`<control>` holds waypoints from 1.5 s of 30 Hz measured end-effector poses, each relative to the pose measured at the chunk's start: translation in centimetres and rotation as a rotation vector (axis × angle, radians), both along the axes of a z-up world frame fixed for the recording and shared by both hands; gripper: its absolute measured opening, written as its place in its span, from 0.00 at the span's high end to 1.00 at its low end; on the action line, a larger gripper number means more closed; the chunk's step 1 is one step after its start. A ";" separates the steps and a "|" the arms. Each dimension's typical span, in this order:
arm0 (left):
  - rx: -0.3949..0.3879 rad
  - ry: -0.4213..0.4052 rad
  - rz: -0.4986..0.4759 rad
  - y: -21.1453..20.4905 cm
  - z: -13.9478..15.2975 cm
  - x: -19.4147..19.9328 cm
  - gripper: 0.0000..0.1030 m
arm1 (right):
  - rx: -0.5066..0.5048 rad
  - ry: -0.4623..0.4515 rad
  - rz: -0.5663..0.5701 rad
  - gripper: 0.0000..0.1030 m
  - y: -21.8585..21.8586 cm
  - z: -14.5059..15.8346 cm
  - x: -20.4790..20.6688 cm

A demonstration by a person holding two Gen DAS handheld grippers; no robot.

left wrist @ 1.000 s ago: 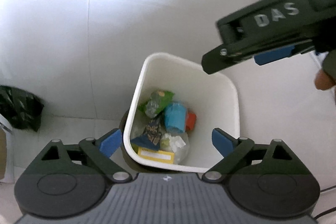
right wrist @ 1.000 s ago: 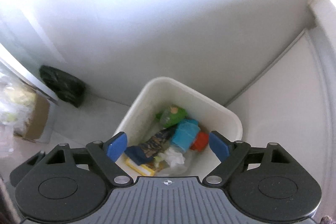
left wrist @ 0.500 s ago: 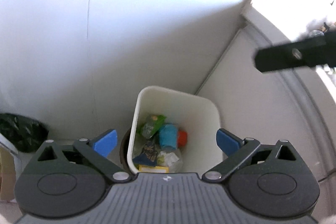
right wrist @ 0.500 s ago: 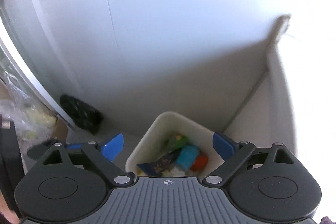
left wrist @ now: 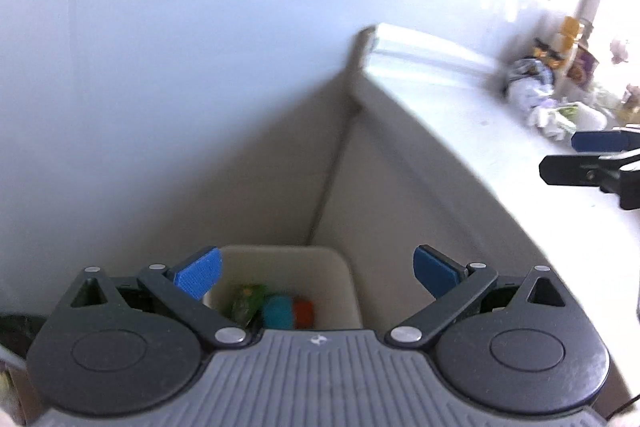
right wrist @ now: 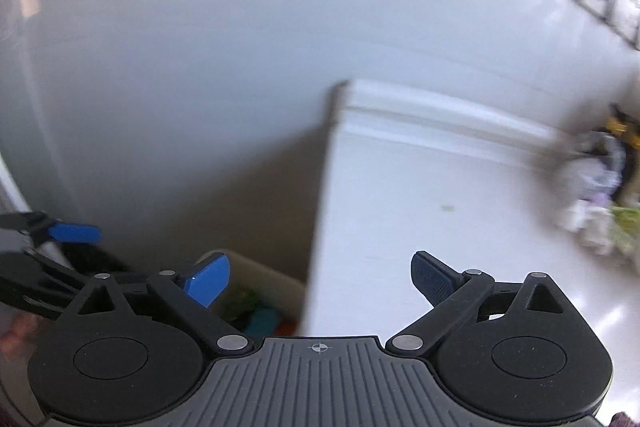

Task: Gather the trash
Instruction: 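Move both open tools from the wastebasket back to the counter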

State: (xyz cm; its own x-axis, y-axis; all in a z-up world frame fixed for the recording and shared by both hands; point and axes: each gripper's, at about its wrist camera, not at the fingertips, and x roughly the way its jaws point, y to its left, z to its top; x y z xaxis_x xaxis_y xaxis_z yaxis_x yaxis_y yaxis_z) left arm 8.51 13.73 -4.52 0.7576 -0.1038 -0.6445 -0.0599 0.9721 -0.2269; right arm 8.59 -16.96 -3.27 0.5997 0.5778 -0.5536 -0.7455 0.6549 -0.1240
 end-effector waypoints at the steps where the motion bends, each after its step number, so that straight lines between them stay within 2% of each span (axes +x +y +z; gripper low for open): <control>1: 0.006 -0.008 -0.014 -0.5 0.4 0.3 0.01 | 0.013 -0.002 -0.015 0.03 -0.9 0.0 0.5; 6: 0.021 -0.022 -0.084 -3.6 1.5 2.7 0.01 | 0.061 0.009 -0.104 0.01 -4.8 -0.4 3.5; 15: 0.085 -0.061 -0.201 -9.6 2.9 6.0 0.01 | 0.044 0.005 -0.218 0.01 -10.2 -2.3 6.9; 22: 0.134 -0.081 -0.277 -12.9 3.5 8.0 0.01 | 0.055 -0.001 -0.272 0.01 -12.7 -2.9 9.0; 29: 0.183 -0.067 -0.346 -16.3 2.9 10.6 0.01 | 0.068 0.005 -0.355 0.01 -15.1 -3.4 11.8; 39: 0.260 -0.046 -0.427 -20.2 1.2 13.9 0.01 | 0.036 0.022 -0.458 0.01 -18.2 -5.0 16.2; 45: 0.256 -0.035 -0.460 -21.6 0.4 15.6 0.01 | 0.071 0.070 -0.508 0.00 -20.5 -6.0 18.7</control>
